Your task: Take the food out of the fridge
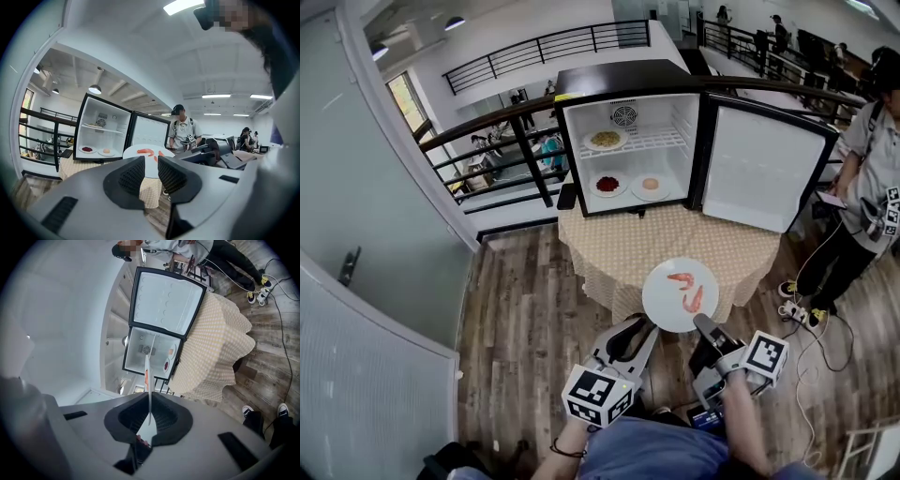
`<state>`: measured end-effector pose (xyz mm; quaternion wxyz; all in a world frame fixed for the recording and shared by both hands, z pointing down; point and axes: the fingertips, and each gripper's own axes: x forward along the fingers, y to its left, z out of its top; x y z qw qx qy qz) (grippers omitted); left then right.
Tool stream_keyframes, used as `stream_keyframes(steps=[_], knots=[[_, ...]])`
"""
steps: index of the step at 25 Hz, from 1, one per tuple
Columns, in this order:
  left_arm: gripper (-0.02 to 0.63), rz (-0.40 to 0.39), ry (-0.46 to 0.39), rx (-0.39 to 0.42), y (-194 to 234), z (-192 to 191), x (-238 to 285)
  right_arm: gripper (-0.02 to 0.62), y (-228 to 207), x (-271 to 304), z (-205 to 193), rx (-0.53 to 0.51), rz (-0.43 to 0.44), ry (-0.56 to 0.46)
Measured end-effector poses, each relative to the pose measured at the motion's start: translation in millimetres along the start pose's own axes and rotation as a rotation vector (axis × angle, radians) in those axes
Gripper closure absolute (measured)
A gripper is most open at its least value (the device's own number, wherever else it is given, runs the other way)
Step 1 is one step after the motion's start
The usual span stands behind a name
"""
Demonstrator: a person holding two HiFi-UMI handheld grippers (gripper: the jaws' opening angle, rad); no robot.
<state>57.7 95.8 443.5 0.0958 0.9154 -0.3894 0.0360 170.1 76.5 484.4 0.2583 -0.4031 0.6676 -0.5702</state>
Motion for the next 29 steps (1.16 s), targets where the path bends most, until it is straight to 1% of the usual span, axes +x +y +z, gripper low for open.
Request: stream_keyframes(steps=[14, 21, 29], knots=[[0.518, -0.015, 0.002, -0.005, -10.6, -4.1, -10.5, 0.569, 2.4, -11.4, -8.4, 0.002, 0.004, -0.01], [0.518, -0.003, 0.007, -0.007, -7.7, -5.6, -17.9, 0.569, 5.2, -13.0, -10.5, 0.006, 0.006, -0.016], [0.518, 0.013, -0.005, 0.001, 0.8, -1.7, -10.8, 0.569, 4.4, -7.7, 7.1, -0.004, 0.003, -0.034]])
